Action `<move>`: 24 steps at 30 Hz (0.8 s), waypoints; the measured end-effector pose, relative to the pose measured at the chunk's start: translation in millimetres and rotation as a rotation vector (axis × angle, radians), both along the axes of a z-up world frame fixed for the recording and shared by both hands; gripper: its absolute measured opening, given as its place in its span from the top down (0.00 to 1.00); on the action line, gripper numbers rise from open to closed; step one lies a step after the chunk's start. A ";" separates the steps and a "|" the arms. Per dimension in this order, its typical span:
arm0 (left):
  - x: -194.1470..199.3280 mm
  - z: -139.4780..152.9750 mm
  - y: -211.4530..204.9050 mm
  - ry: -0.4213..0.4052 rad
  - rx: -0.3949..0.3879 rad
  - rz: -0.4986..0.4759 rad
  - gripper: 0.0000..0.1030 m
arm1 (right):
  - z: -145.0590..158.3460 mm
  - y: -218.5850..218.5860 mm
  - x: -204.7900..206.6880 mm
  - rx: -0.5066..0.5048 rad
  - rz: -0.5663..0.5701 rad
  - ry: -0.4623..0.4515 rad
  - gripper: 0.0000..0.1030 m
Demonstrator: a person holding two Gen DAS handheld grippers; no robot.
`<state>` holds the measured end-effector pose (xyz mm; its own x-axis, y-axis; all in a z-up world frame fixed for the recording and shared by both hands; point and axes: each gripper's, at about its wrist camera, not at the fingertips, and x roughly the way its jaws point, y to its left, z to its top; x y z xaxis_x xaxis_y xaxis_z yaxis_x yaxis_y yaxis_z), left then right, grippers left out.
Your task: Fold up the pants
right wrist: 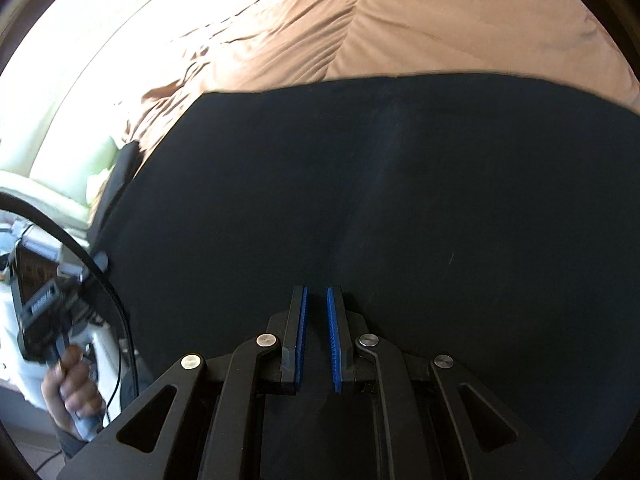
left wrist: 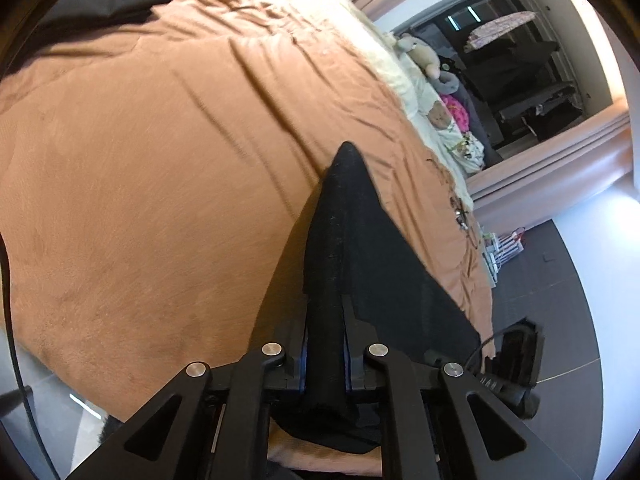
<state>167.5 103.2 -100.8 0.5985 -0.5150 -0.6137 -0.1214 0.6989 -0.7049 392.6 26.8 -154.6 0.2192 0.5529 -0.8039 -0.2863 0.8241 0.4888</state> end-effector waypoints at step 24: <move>4.9 106.7 -91.1 -0.214 0.002 -0.180 0.88 | 36.8 -108.5 -24.9 0.202 -0.207 -0.155 0.47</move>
